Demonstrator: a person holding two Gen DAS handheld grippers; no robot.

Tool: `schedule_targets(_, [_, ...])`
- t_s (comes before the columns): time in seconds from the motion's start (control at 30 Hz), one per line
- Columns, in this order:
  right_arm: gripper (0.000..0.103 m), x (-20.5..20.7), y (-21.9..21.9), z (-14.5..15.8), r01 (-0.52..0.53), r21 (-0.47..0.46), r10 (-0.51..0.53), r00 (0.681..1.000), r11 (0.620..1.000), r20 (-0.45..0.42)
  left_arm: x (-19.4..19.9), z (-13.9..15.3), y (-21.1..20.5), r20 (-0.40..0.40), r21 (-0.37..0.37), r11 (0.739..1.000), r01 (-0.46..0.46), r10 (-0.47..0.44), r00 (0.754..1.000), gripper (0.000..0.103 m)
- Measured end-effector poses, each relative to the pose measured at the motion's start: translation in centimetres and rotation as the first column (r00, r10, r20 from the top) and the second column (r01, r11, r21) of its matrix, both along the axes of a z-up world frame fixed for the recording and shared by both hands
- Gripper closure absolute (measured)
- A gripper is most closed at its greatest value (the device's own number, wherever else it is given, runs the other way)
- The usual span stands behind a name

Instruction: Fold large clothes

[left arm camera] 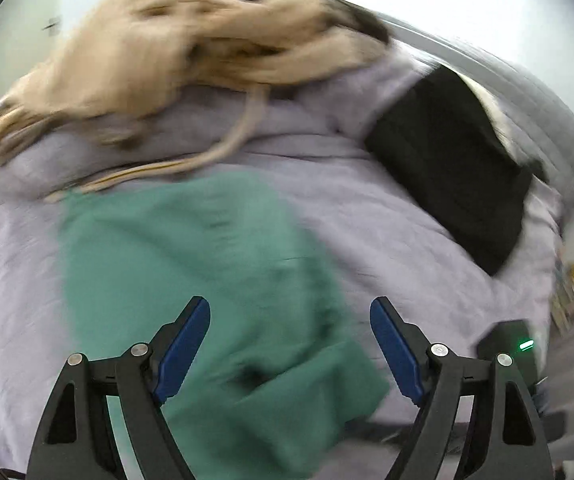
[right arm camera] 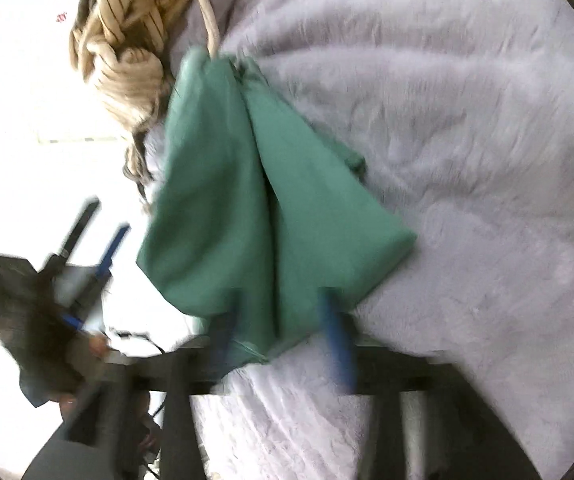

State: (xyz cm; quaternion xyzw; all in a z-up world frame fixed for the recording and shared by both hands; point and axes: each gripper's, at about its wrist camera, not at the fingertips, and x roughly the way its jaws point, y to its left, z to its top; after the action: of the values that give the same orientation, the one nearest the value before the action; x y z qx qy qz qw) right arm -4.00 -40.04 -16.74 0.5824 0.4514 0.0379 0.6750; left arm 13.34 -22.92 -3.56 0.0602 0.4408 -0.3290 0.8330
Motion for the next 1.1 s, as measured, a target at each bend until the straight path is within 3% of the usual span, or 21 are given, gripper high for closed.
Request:
schedule_targets(0.13, [0.027,-0.4,-0.1,3.1,-0.027,-0.125,0.032,0.999,0.992,0.039,1.5,-1.7,7.2,-0.039,0.053,0.978,-0.203,0.205,0.978,0.02])
schedule_targets(0.23, [0.027,1.8,2.1,6.1,-0.108,-0.26,0.123,0.991,0.959,0.043,1.7,-4.4,11.7,-0.11,0.145,0.938,-0.316,0.332,0.937,0.02])
schedule_targets(0.3, [0.027,3.4,4.8,7.7,-0.195,-0.38,0.218,0.976,0.904,0.018,1.4,-6.1,13.3,-0.155,0.176,0.92,-0.349,0.376,0.913,0.02])
schedule_targets(0.4, [0.027,6.3,8.4,7.8,-0.285,-0.508,0.293,0.954,0.813,-0.068,0.3,-7.5,13.8,-0.173,0.19,0.913,-0.36,0.392,0.903,0.02])
schedule_targets(0.47, [0.027,8.1,9.8,6.8,-0.316,-0.56,0.299,0.946,0.766,-0.124,-0.2,-7.7,13.5,-0.152,0.183,0.911,-0.37,0.398,0.905,0.02])
schedule_targets(0.53, [0.035,8.0,9.3,5.9,-0.285,-0.604,0.231,0.958,0.744,-0.167,-0.5,-7.9,13.2,-0.132,0.19,0.911,-0.365,0.392,0.91,0.02])
schedule_targets(0.6, [0.036,7.2,7.0,5.0,-0.213,-0.584,0.126,0.974,0.783,-0.187,-0.5,-8.1,13.0,-0.109,0.2,0.913,-0.356,0.382,0.918,0.02])
schedule_targets(0.67, [0.036,4.5,3.4,3.1,-0.098,-0.498,-0.019,0.974,0.862,-0.224,-0.6,-8.0,13.4,-0.089,0.214,0.914,-0.345,0.37,0.925,0.02])
schedule_targets(0.77, [0.036,0.4,-0.2,0.7,0.04,-0.322,-0.121,0.964,0.946,-0.235,-0.9,-8.0,14.3,-0.082,0.257,0.905,-0.339,0.37,0.925,0.02])
schedule_targets(0.9, [0.036,-2.6,-0.7,0.8,0.09,-0.179,-0.119,0.981,0.98,-0.154,-3.3,-7.5,15.7,-0.108,0.224,0.928,-0.299,0.329,0.938,0.02])
schedule_targets(1.1, [0.035,-2.1,1.2,2.4,0.041,-0.136,-0.046,0.998,0.99,-0.035,-7.7,-8.3,13.5,-0.171,0.234,0.962,-0.14,0.183,0.968,0.02])
